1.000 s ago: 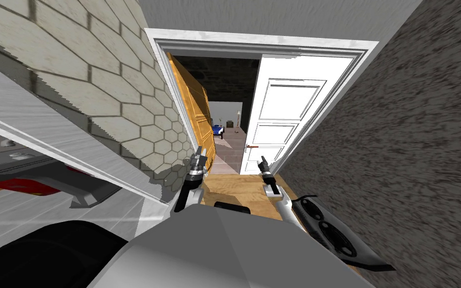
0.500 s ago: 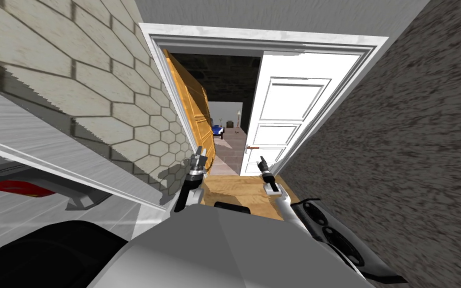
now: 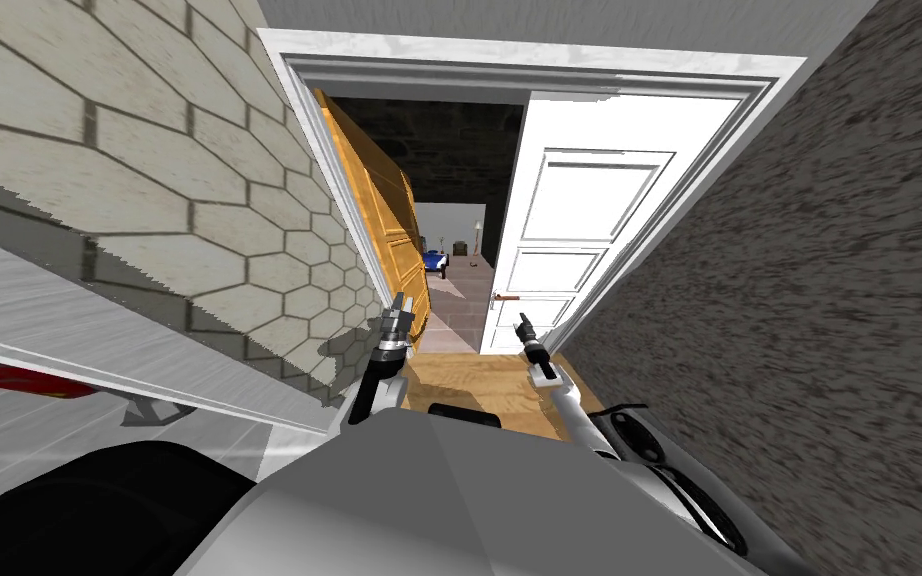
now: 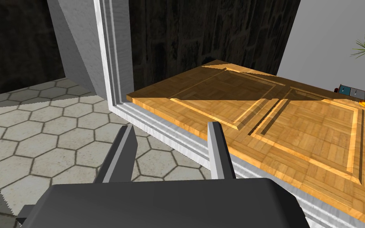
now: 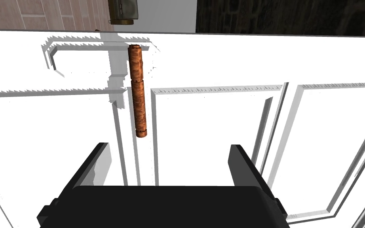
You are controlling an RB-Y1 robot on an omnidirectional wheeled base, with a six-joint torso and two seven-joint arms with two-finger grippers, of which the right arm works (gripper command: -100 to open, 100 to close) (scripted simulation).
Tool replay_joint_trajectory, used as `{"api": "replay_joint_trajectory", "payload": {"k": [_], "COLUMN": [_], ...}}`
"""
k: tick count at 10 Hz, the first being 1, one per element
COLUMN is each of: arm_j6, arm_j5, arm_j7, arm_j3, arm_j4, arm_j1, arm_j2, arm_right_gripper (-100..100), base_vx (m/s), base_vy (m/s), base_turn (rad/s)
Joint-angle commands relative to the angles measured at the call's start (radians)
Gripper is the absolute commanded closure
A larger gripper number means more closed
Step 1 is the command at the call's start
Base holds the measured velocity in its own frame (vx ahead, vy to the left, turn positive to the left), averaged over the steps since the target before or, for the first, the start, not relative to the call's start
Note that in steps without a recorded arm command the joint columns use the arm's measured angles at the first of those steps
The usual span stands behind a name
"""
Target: Push the door open
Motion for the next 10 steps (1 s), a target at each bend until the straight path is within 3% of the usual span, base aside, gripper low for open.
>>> {"api": "replay_joint_trajectory", "payload": {"k": [1,3,4,10], "arm_j6": [0.0,0.001,0.001,0.001], "arm_j5": [0.013,0.029,0.029,0.065], "arm_j7": [-0.012,-0.027,-0.027,-0.061], "arm_j3": [-0.002,-0.005,-0.005,-0.011], "arm_j4": [0.05,0.105,0.113,0.252], "arm_j1": [-0.03,-0.065,-0.065,-0.145], "arm_j2": [-0.008,-0.019,-0.019,-0.043], "arm_right_gripper": [-100,-100,-100,-100], "base_vx": [0.071,0.09,0.056,0.086], "base_vy": [-0.003,-0.021,-0.01,-0.005], "base_turn": [0.004,0.006,0.007,0.004]}}
